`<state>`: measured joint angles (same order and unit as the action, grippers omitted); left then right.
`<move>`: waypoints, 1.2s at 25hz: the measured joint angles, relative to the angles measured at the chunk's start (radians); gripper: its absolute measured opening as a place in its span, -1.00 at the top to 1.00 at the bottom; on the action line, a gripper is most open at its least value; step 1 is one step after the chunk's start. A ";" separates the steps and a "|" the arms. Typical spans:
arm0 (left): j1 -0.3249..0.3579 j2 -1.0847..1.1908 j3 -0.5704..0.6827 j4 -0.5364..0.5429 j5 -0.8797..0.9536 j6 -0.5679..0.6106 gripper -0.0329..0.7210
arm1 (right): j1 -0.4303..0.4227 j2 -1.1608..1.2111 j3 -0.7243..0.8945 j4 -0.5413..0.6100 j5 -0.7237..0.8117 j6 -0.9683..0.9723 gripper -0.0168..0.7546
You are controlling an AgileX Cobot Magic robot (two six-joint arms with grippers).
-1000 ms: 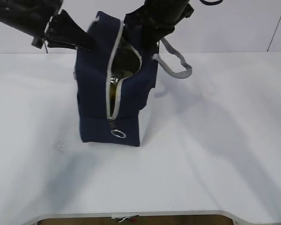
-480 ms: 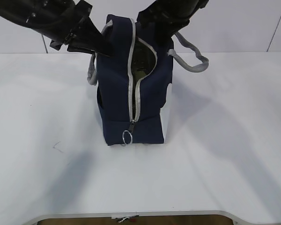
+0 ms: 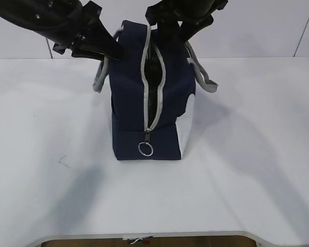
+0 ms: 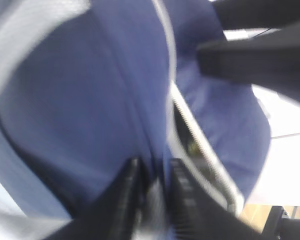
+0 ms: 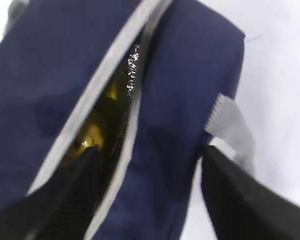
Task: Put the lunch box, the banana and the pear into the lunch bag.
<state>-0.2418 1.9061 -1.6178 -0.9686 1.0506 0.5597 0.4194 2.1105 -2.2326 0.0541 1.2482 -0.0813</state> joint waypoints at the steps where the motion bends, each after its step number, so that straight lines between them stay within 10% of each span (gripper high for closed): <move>1: 0.000 0.000 0.000 0.000 0.002 0.000 0.21 | 0.000 0.000 0.000 0.001 0.000 0.004 -0.39; 7: 0.000 0.000 -0.010 -0.010 0.079 -0.002 -0.20 | 0.000 -0.036 0.000 0.001 0.003 0.011 -0.50; 30: 0.027 -0.148 -0.146 0.365 0.182 -0.278 -0.15 | 0.000 -0.329 0.075 0.001 0.015 0.014 -0.33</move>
<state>-0.2149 1.7584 -1.7638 -0.6034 1.2323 0.2820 0.4194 1.7811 -2.1574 0.0551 1.2636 -0.0676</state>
